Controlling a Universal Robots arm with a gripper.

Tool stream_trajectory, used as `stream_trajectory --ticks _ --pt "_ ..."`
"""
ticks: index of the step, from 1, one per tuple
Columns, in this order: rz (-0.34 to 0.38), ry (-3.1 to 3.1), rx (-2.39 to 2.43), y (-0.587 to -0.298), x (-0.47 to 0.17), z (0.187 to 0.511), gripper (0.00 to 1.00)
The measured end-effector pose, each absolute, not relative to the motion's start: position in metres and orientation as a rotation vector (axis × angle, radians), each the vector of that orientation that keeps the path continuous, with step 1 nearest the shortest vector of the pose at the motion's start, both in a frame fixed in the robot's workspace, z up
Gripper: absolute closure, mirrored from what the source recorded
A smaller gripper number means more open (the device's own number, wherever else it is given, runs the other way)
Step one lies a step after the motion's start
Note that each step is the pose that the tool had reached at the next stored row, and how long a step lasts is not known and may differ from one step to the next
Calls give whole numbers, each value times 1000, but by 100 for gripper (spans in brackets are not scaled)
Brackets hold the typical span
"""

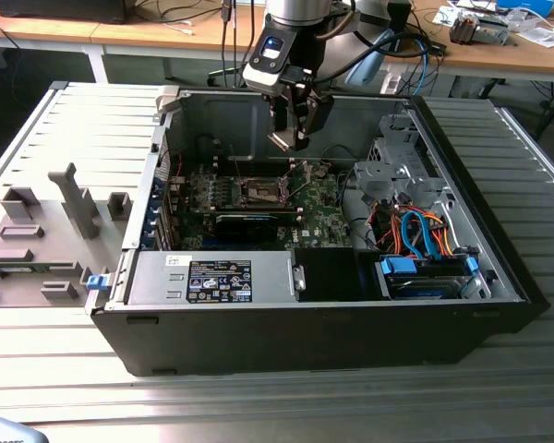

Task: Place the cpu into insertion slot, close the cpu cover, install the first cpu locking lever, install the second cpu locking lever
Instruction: 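Place the cpu into insertion slot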

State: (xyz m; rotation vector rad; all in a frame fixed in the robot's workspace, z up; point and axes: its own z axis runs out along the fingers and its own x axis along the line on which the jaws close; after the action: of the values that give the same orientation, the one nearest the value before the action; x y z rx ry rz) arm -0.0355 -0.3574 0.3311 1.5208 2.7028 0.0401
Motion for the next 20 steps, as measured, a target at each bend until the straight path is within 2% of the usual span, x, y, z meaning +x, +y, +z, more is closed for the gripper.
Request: stream_trajectory --ticks 20 --pt "40 2694 1535 -357 -36 331 46"
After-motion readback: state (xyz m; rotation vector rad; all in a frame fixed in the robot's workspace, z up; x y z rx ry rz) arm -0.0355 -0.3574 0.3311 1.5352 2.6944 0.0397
